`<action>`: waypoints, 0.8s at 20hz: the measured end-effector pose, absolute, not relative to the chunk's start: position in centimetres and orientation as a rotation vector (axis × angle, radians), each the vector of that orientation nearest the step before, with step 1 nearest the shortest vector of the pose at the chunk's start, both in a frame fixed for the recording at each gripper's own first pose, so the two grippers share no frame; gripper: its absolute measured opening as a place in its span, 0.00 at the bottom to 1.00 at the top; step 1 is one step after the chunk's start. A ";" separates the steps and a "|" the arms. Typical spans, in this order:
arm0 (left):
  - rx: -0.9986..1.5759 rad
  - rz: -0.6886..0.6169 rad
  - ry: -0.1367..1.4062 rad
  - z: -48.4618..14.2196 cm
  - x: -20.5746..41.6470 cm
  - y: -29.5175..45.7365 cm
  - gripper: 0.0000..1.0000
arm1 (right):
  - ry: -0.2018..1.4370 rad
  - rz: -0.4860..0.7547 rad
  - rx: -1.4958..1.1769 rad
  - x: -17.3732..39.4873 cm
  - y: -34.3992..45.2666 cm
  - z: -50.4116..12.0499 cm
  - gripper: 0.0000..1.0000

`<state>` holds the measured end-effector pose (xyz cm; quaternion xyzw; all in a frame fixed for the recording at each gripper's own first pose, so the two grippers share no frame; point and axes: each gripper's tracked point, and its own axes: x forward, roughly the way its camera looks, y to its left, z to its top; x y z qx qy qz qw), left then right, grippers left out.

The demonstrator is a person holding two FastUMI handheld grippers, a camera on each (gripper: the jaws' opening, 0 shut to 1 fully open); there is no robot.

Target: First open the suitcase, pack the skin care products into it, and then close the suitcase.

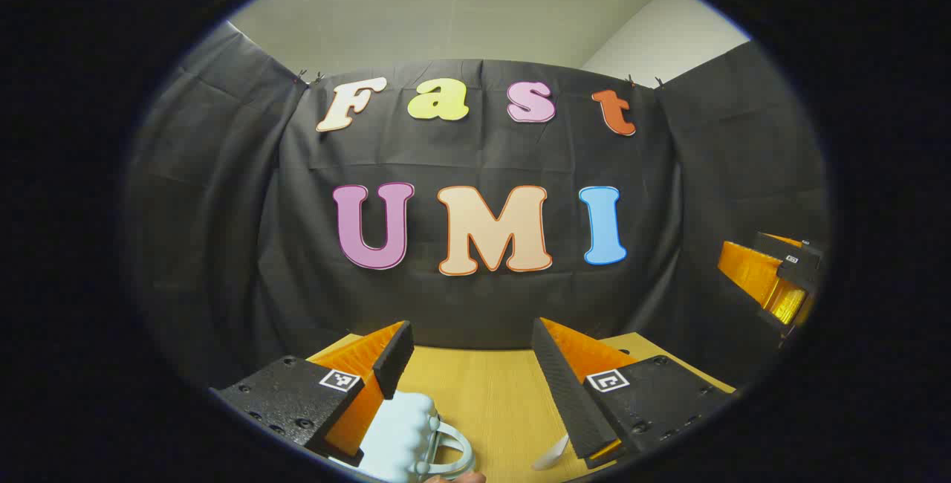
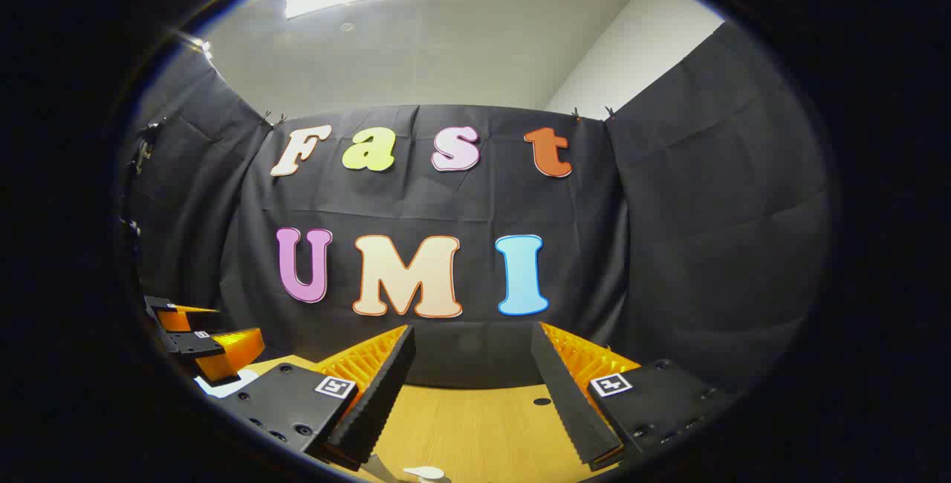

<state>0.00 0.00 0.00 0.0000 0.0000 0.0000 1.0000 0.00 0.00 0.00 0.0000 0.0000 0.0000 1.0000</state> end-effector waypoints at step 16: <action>0.091 0.045 0.164 -7.4 2.1 0.1 0.92 | 0.082 0.097 0.019 1.1 -1.3 -3.7 0.98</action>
